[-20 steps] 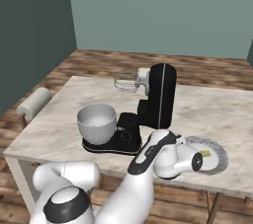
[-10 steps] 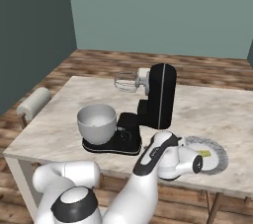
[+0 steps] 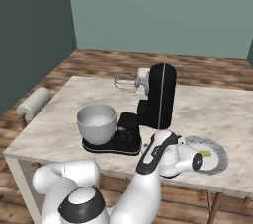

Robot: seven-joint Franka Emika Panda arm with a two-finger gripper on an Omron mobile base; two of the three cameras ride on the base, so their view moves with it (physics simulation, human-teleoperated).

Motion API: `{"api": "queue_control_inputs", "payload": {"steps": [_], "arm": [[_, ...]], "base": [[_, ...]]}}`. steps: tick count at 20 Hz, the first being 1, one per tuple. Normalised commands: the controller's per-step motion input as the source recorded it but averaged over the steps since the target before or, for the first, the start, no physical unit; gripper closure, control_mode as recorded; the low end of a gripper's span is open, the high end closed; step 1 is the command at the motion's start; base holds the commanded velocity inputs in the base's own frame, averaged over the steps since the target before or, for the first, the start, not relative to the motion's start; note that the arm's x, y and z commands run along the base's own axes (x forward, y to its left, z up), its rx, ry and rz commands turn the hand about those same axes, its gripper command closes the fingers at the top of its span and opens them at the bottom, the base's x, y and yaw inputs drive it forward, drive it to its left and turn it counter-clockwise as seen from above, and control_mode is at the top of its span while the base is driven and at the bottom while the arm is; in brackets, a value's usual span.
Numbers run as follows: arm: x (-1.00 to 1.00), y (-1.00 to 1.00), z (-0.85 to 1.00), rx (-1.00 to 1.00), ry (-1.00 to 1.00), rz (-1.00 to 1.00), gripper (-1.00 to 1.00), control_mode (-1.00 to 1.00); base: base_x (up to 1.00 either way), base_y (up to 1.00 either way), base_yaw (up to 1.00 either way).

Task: Add butter and sugar cubes to the stand mixer bowl and then turn on the stand mixer to begin making frosting.

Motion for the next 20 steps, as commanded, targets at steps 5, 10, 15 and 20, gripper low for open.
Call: {"api": "queue_control_inputs", "payload": {"steps": [5, 10, 15, 20], "arm": [[0.14, 0.00, -0.14, 0.00, 0.00, 0.00, -1.00, -1.00], [0.19, 0.00, -0.10, 0.00, 0.00, 0.00, -1.00, -1.00], [0.13, -0.08, -0.11, 0.00, 0.00, -0.01, -1.00, -1.00], [0.01, -0.30, -0.20, 0.00, 0.00, -0.04, -1.00, -1.00]], "base": [[0.00, 0.00, 0.00], [0.00, 0.00, 0.00], [0.00, 0.00, 0.00], [0.00, 0.00, 0.00]]}}
